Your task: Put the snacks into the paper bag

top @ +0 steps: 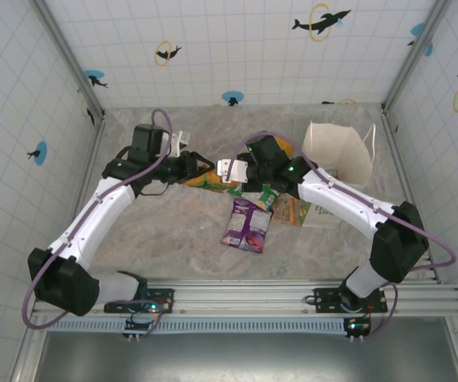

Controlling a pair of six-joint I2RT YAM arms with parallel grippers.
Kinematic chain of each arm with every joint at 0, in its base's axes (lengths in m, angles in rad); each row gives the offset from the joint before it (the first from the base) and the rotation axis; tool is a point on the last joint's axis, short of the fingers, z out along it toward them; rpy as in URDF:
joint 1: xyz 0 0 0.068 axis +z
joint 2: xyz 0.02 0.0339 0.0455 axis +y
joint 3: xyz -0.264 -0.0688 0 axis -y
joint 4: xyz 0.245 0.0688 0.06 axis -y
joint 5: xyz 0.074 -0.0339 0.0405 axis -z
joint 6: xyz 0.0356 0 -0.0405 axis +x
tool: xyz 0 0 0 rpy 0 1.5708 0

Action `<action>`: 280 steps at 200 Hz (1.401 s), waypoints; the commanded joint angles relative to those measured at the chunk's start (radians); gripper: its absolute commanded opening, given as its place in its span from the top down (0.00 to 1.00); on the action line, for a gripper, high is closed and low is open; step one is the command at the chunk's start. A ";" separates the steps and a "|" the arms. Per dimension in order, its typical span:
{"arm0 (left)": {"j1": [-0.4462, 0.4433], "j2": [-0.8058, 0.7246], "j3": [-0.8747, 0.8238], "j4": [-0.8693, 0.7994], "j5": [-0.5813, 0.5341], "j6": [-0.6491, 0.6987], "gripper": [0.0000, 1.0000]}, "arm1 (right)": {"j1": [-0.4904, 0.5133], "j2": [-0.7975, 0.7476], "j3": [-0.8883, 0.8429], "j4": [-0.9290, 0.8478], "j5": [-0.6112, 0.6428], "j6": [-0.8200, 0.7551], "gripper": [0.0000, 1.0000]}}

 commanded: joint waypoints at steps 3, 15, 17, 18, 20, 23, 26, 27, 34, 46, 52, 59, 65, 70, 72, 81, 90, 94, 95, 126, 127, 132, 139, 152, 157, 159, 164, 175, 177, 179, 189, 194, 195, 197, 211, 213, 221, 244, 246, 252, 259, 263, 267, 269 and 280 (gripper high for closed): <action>0.006 -0.051 0.020 -0.063 -0.092 0.095 0.45 | -0.032 -0.053 -0.002 -0.006 -0.106 0.059 1.00; 0.012 -0.076 0.008 -0.075 -0.109 0.150 0.42 | -0.045 -0.053 0.007 -0.026 -0.138 0.069 1.00; 0.011 -0.081 0.007 -0.076 -0.111 0.160 0.42 | -0.047 -0.053 0.009 -0.029 -0.142 0.069 1.00; 0.011 -0.083 0.007 -0.076 -0.112 0.165 0.42 | -0.047 -0.053 0.010 -0.030 -0.146 0.069 1.00; 0.012 -0.088 0.005 -0.079 -0.112 0.177 0.41 | -0.050 -0.053 0.011 -0.033 -0.151 0.070 1.00; 0.013 -0.094 0.004 -0.082 -0.113 0.194 0.41 | -0.052 -0.053 0.014 -0.039 -0.158 0.071 1.00; 0.015 -0.101 0.002 -0.084 -0.112 0.211 0.41 | -0.053 -0.052 0.017 -0.045 -0.167 0.069 1.00; 0.015 -0.103 0.002 -0.084 -0.112 0.219 0.41 | -0.054 -0.051 0.018 -0.047 -0.169 0.070 1.00; 0.017 -0.122 -0.003 -0.087 -0.116 0.259 0.40 | -0.058 -0.049 0.026 -0.063 -0.183 0.069 1.00; 0.017 -0.154 -0.012 -0.091 -0.133 0.353 0.39 | -0.065 -0.042 0.045 -0.092 -0.209 0.070 1.00; 0.018 -0.172 -0.018 -0.089 -0.144 0.387 0.39 | -0.069 -0.041 0.052 -0.104 -0.221 0.070 1.00; 0.017 -0.191 -0.026 -0.086 -0.155 0.428 0.38 | -0.070 -0.039 0.059 -0.115 -0.232 0.070 1.00; 0.018 -0.211 -0.037 -0.083 -0.162 0.464 0.38 | -0.071 -0.037 0.062 -0.120 -0.240 0.070 1.00; 0.018 -0.225 -0.047 -0.082 -0.164 0.498 0.38 | -0.072 -0.037 0.064 -0.125 -0.249 0.070 1.00; 0.018 -0.232 -0.052 -0.081 -0.165 0.511 0.38 | -0.072 -0.038 0.066 -0.125 -0.250 0.070 1.00; 0.017 -0.259 -0.077 -0.082 -0.172 0.570 0.38 | -0.074 -0.040 0.068 -0.126 -0.282 0.073 1.00; 0.017 -0.280 -0.102 -0.084 -0.171 0.627 0.38 | -0.078 -0.043 0.067 -0.120 -0.307 0.080 1.00; 0.018 -0.289 -0.111 -0.087 -0.167 0.649 0.38 | -0.080 -0.046 0.067 -0.114 -0.319 0.086 1.00; 0.018 -0.291 -0.113 -0.088 -0.167 0.654 0.38 | -0.080 -0.046 0.067 -0.113 -0.321 0.088 1.00; 0.017 -0.295 -0.149 -0.129 -0.121 0.782 0.38 | -0.089 -0.063 0.066 -0.080 -0.384 0.114 1.00; 0.017 -0.294 -0.148 -0.129 -0.124 0.784 0.38 | -0.089 -0.063 0.065 -0.079 -0.384 0.115 1.00; 0.017 -0.287 -0.147 -0.130 -0.135 0.786 0.37 | -0.089 -0.065 0.066 -0.074 -0.391 0.118 1.00; 0.018 -0.275 -0.147 -0.132 -0.146 0.788 0.37 | -0.089 -0.068 0.066 -0.070 -0.399 0.121 1.00; 0.017 -0.248 -0.140 -0.143 -0.145 0.810 0.37 | -0.089 -0.072 0.066 -0.061 -0.409 0.125 1.00; 0.017 -0.236 -0.137 -0.148 -0.137 0.818 0.37 | -0.090 -0.073 0.066 -0.058 -0.411 0.127 1.00; 0.017 -0.232 -0.137 -0.147 -0.132 0.822 0.38 | -0.090 -0.074 0.066 -0.059 -0.412 0.126 1.00; 0.017 -0.222 -0.136 -0.150 -0.115 0.831 0.38 | -0.089 -0.074 0.066 -0.058 -0.413 0.128 1.00; 0.017 -0.205 -0.136 -0.156 -0.068 0.870 0.40 | -0.089 -0.079 0.066 -0.055 -0.419 0.134 1.00; 0.017 -0.202 -0.136 -0.157 -0.059 0.875 0.40 | -0.089 -0.080 0.064 -0.054 -0.420 0.136 1.00; 0.017 -0.200 -0.138 -0.157 -0.052 0.879 0.41 | -0.090 -0.080 0.064 -0.052 -0.421 0.136 1.00; 0.017 -0.191 -0.139 -0.155 -0.023 0.904 0.44 | -0.090 -0.086 0.062 -0.049 -0.426 0.140 1.00; 0.017 -0.185 -0.139 -0.156 -0.013 0.915 0.46 | -0.089 -0.088 0.061 -0.048 -0.429 0.142 1.00; 0.017 -0.184 -0.140 -0.155 -0.011 0.917 0.47 | -0.089 -0.089 0.060 -0.047 -0.429 0.142 1.00; 0.017 -0.183 -0.140 -0.155 -0.008 0.919 0.48 | -0.089 -0.089 0.060 -0.047 -0.429 0.143 1.00; 0.017 -0.173 -0.134 -0.156 0.017 0.949 0.61 | -0.091 -0.097 0.057 -0.046 -0.436 0.146 1.00; 0.017 -0.171 -0.134 -0.156 0.019 0.952 0.63 | -0.091 -0.098 0.056 -0.047 -0.436 0.146 1.00; 0.017 -0.166 -0.131 -0.155 0.025 0.960 0.73 | -0.091 -0.101 0.054 -0.043 -0.437 0.147 1.00; 0.017 -0.168 -0.134 -0.157 0.026 0.996 0.90 | -0.099 -0.113 0.044 -0.037 -0.449 0.155 1.00; 0.017 -0.169 -0.134 -0.159 0.026 1.001 0.91 | -0.101 -0.115 0.043 -0.035 -0.453 0.157 1.00; 0.018 -0.171 -0.135 -0.166 0.025 1.016 0.94 | -0.108 -0.120 0.039 -0.030 -0.466 0.165 1.00; 0.017 -0.175 -0.137 -0.170 0.021 1.033 0.96 | -0.117 -0.127 0.036 -0.027 -0.487 0.175 1.00; 0.017 -0.179 -0.138 -0.173 0.016 1.042 0.97 | -0.124 -0.130 0.034 -0.024 -0.501 0.181 1.00; 0.017 -0.181 -0.138 -0.175 0.013 1.053 0.98 | -0.130 -0.135 0.033 -0.024 -0.518 0.186 1.00; 0.018 -0.182 -0.139 -0.177 0.011 1.058 0.98 | -0.133 -0.136 0.032 -0.024 -0.528 0.190 1.00; 0.017 -0.189 -0.142 -0.186 -0.003 1.085 1.00 | -0.156 -0.145 0.032 -0.032 -0.588 0.203 1.00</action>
